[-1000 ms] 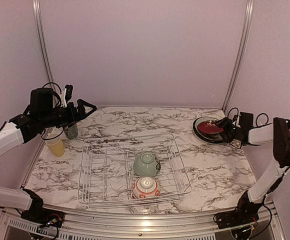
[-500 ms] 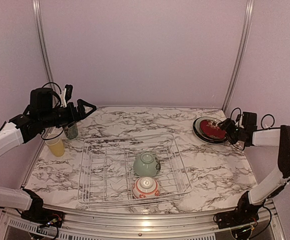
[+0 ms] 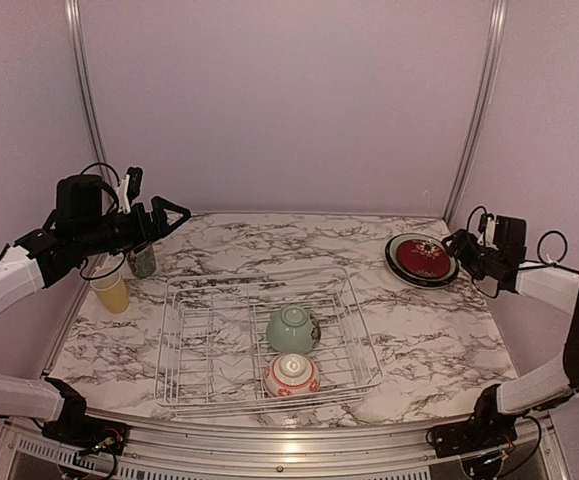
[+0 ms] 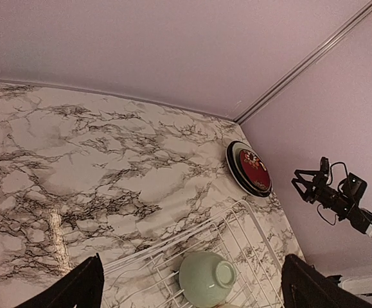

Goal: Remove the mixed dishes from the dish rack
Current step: Grab the bowl from the dish rack.

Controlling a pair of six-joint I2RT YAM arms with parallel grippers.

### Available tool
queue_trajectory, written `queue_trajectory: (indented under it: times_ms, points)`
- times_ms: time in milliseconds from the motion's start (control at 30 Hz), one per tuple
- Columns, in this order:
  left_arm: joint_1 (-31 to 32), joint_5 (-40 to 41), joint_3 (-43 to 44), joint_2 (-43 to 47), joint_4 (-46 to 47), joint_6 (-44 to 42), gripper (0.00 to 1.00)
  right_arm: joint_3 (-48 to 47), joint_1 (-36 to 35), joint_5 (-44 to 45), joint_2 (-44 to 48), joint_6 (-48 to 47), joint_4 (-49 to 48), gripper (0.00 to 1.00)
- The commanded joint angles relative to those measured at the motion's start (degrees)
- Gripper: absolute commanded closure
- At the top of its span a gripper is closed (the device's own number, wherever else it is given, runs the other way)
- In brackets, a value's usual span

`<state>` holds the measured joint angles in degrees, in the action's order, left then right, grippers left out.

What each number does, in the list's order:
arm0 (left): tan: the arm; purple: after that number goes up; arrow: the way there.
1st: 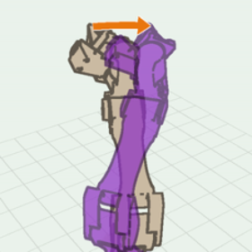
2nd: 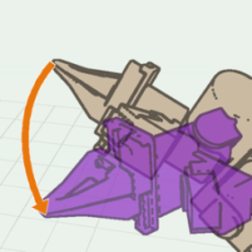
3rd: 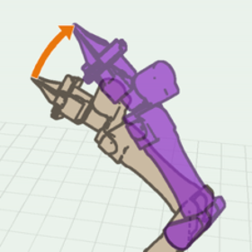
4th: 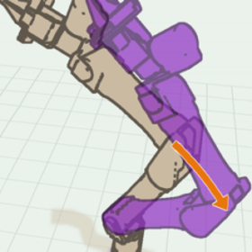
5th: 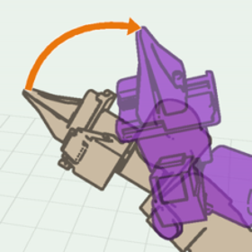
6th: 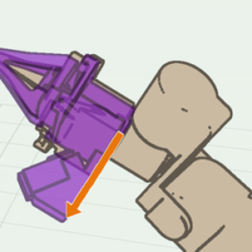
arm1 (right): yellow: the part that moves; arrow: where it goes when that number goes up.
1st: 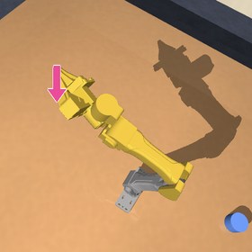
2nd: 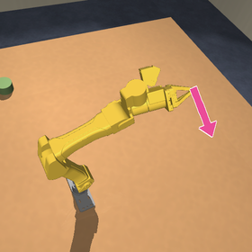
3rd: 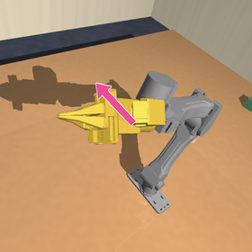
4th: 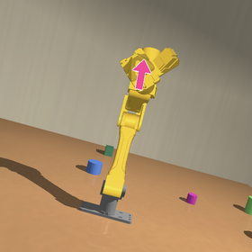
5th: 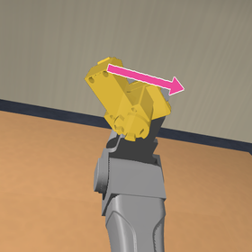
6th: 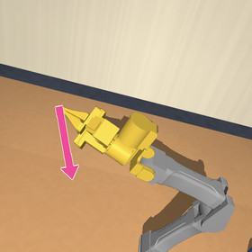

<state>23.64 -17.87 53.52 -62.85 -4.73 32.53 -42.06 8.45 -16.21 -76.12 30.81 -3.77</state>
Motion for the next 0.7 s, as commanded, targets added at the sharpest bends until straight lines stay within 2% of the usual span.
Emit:
queue_trajectory:
  times_ms: [0, 167, 667]
  points:
    - [0.2, -0.4, -0.3, 0.1, 0.6, 0.0, 0.01, -2.4, -2.4, -1.1, 3.9, -8.1, 4.5, 0.23]
    - [0.2, -0.7, 0.0, -0.5, 1.1, 0.5, 0.01, -6.7, -10.8, 2.5, 5.6, -15.3, 10.9, 0.22]
    - [1.1, -1.1, 0.8, -2.1, 2.3, 1.3, 0.01, -16.8, -40.0, 11.9, 5.4, -25.3, 22.6, 0.21]
